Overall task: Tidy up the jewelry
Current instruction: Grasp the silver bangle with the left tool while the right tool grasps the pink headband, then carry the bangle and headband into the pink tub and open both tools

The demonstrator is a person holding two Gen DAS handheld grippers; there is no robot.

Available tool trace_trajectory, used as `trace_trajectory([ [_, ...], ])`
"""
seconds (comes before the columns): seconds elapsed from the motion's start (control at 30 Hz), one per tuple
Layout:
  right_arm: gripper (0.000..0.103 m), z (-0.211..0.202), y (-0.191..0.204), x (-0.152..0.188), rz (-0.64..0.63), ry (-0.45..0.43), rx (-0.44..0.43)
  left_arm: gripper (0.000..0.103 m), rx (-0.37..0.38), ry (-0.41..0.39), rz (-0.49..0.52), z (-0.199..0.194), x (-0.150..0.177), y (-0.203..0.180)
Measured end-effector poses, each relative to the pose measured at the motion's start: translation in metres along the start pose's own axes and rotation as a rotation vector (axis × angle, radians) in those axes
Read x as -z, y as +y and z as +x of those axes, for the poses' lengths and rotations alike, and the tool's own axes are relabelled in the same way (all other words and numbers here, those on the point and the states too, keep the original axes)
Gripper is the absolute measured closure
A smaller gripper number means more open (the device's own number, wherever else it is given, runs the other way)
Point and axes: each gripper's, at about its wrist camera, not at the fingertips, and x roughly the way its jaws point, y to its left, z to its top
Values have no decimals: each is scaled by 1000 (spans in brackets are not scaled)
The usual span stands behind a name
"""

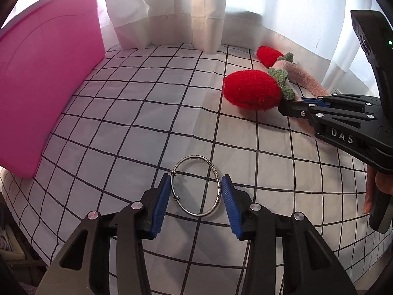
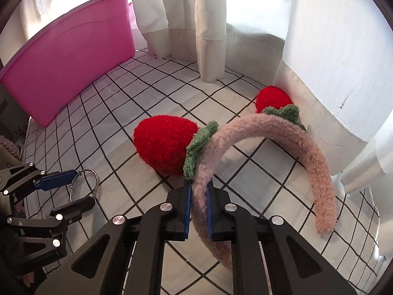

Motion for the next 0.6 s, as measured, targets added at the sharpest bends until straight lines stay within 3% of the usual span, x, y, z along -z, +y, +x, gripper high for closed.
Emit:
trace_trajectory([
  [0.6, 92, -66, 65, 2, 167, -163, -21, 61, 24, -166, 39, -91, -30, 63],
])
